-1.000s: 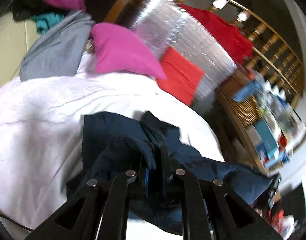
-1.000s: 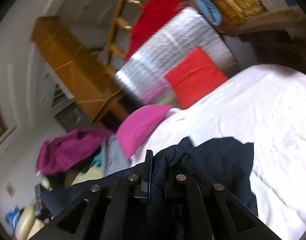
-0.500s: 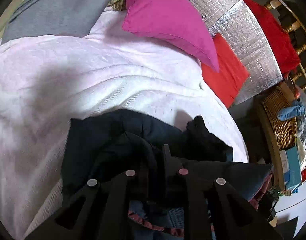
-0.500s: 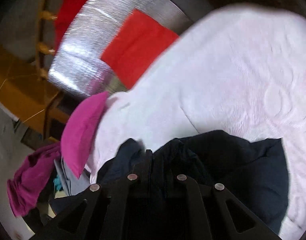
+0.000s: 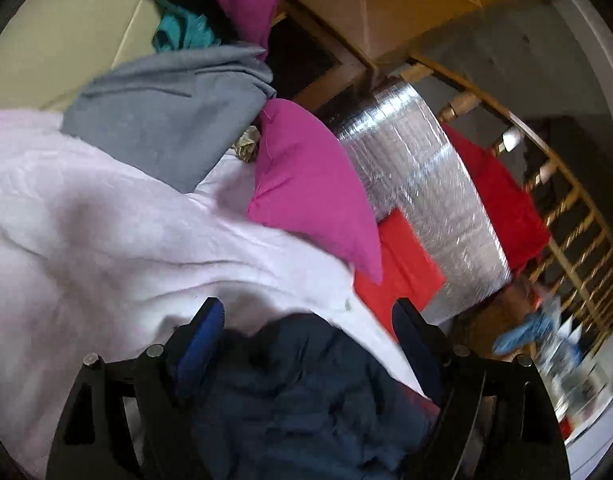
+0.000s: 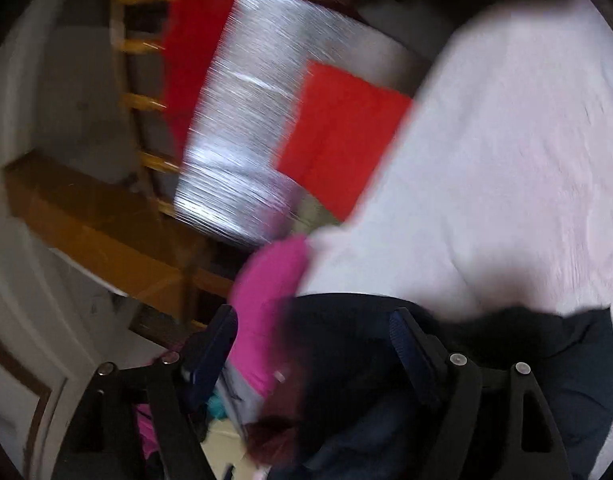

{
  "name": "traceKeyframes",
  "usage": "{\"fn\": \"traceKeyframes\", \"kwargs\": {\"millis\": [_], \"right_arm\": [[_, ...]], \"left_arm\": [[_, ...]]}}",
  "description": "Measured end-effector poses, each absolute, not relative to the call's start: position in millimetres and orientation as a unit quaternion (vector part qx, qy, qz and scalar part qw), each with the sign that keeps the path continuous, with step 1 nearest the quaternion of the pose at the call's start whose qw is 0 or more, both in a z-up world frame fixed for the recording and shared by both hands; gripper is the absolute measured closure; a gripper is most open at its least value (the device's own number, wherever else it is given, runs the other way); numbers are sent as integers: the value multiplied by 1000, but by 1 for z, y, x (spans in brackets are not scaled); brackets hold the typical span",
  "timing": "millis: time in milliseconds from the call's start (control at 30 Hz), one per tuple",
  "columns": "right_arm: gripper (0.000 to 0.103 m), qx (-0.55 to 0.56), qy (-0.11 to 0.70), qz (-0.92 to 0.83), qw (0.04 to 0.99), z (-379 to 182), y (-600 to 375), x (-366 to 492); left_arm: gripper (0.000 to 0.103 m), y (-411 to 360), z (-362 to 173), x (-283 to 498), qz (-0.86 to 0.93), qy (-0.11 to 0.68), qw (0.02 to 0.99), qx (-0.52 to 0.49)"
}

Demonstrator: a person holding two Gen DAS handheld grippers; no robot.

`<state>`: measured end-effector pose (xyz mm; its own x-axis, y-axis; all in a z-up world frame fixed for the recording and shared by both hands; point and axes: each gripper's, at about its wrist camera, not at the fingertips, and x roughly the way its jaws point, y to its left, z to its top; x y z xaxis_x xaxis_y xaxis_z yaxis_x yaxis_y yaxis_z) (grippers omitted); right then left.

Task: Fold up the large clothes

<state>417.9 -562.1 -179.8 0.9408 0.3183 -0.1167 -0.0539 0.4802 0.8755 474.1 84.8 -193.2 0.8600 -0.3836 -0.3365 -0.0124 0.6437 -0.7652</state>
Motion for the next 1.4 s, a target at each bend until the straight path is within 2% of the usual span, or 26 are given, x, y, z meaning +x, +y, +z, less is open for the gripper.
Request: {"fn": "traceKeyframes", "kwargs": {"millis": [100,167,200,233,267,367,433,500,633,667,733,767,967,1133,1167,1267,1400], "right_arm": [[19,423,169,102,884,-162,-537,401],[22,394,213,101,888,-169,-516,397],[39,372,250,100,888,-176,-501,399],[64,346,284,96,889,-182,-486,403],[70,325,309,85,890,-189,-474,404],[70,295,361,59,883,-208,-446,409],[70,287,397,29,871,-227,-441,416],[71,276,431,20,859,-247,-435,422],[69,261,404,34,876,-228,-424,420],[65,268,392,47,879,-224,-422,420],[42,276,362,62,888,-215,-416,424],[41,276,350,69,892,-214,-415,425],[41,263,351,79,895,-205,-386,471],[40,293,439,47,848,-251,-388,536],[40,300,437,46,847,-255,-390,541],[30,313,430,54,845,-253,-393,540],[30,335,411,65,845,-236,-403,522]], "left_arm": [[17,53,-183,450,-91,274,902,-320],[17,29,-182,430,-96,296,914,-262],[17,23,-186,419,-95,303,917,-243],[17,16,-189,411,-94,309,920,-225],[17,9,-193,403,-87,318,922,-202],[17,6,-215,403,-17,366,918,-151],[17,14,-244,414,27,428,893,-138],[14,30,-266,423,11,467,865,-183],[14,44,-256,426,11,453,867,-206],[15,45,-254,428,8,449,868,-212],[15,44,-245,430,-4,430,875,-221],[15,43,-241,434,-2,422,879,-221],[15,37,-243,457,29,419,884,-206],[14,41,-266,484,44,458,861,-216],[14,42,-268,486,41,460,860,-216],[14,43,-268,487,39,461,861,-211],[15,48,-258,484,36,448,868,-212]]}}
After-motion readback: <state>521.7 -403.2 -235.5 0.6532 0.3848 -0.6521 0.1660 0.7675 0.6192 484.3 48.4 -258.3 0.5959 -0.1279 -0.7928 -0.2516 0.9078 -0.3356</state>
